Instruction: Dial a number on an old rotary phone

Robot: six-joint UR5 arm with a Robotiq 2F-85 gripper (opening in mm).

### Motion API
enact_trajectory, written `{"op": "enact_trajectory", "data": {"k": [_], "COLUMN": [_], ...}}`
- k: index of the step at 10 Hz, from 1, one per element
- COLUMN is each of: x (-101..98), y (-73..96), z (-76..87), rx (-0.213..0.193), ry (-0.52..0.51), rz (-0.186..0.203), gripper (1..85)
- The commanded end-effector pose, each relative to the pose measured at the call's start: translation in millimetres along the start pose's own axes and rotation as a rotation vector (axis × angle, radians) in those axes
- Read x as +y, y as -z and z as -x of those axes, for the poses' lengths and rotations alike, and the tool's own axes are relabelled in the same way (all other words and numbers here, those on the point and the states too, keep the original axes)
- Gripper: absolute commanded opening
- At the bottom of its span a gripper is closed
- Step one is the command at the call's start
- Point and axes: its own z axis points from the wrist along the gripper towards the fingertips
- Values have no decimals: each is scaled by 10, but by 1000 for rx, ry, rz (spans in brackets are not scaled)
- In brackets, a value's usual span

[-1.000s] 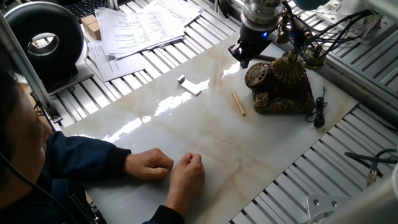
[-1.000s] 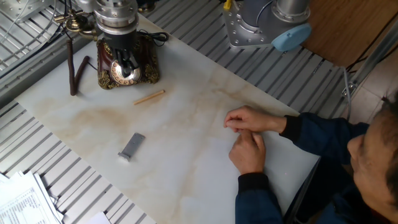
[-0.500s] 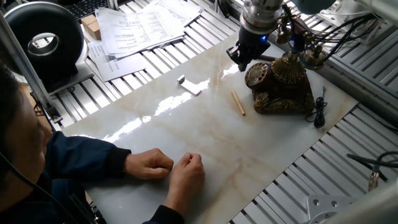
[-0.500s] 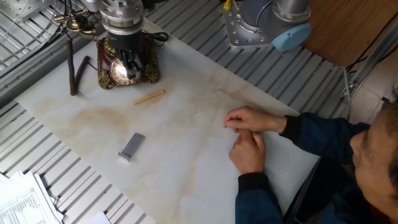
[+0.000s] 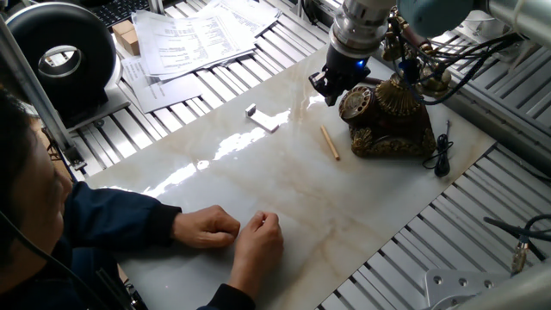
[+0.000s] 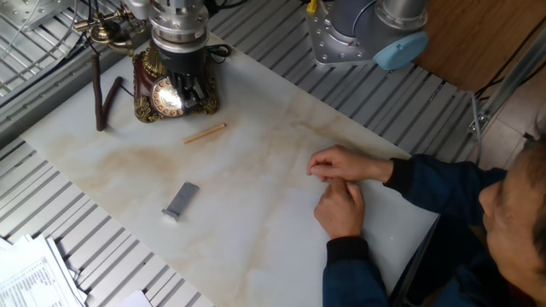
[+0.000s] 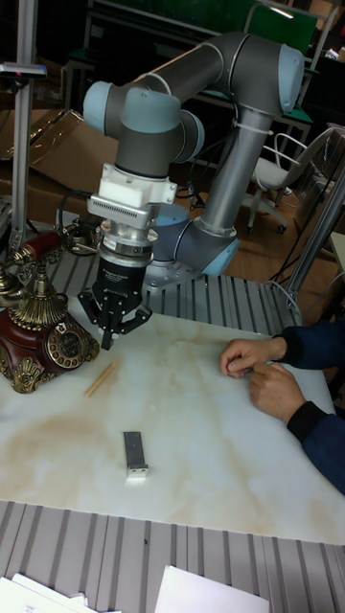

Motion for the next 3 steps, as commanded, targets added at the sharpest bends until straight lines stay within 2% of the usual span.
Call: {"op": "enact_trajectory", "data": {"k": [1,3], "x": [18,15], "y": [13,16], "z": [31,51], "rx": [-4,-3], "ry": [-3,0], "rz": [12,15], "gripper": [20,20]}}
